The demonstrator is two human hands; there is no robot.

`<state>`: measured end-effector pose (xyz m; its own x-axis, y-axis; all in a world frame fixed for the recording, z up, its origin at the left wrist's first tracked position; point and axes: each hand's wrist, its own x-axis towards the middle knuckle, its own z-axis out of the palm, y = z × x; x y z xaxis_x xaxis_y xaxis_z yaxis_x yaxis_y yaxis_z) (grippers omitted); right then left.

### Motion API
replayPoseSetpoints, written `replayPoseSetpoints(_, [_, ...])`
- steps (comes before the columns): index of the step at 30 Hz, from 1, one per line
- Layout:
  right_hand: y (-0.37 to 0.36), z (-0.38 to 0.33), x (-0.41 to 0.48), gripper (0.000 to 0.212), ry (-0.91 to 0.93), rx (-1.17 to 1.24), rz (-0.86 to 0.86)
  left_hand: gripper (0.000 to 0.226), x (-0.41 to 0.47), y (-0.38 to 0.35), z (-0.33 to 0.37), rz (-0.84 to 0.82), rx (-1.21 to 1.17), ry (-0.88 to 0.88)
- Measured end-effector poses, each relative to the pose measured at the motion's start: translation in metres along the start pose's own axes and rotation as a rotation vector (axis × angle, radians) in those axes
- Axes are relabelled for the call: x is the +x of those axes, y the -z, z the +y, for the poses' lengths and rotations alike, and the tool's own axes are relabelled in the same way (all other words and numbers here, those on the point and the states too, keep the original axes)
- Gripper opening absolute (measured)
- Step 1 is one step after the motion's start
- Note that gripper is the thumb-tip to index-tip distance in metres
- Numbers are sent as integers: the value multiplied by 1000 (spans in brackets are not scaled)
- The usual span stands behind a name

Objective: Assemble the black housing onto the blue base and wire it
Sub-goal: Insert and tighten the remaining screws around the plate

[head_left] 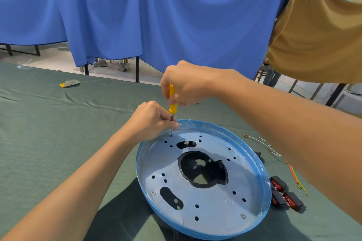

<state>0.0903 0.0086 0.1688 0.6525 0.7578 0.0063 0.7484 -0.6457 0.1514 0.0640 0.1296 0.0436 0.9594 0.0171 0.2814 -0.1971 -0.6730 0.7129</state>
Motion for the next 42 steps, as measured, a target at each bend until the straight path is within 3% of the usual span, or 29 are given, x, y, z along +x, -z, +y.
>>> replayPoseSetpoints(3, [2, -3, 1, 25, -9, -8, 23, 3, 0, 1, -1, -29, -13, -9])
replayPoseSetpoints(13, [-13, 2, 9, 30, -167, 35, -8, 15, -3, -1, 0, -132, 49, -71])
replayPoseSetpoints(19, [-14, 5, 6, 37, -232, 75, -25, 10, -1, -4, 4, 75, 37, -22])
replayPoseSetpoints(24, [-5, 5, 0, 32, -129, 55, -35, 5, 2, -4, 6, 70, 19, 1])
replayPoseSetpoints(27, [4, 4, -3, 4, -23, 40, -72, 7, 2, -4, 3, 76, -25, 19])
replayPoseSetpoints(35, [-1, -6, 2, 22, -44, -16, -68, 6, 2, -2, -6, 0, -203, -15])
replayPoseSetpoints(42, [-5, -16, 6, 30, -73, -20, -41, 7, 1, 3, -9, -48, -207, -43])
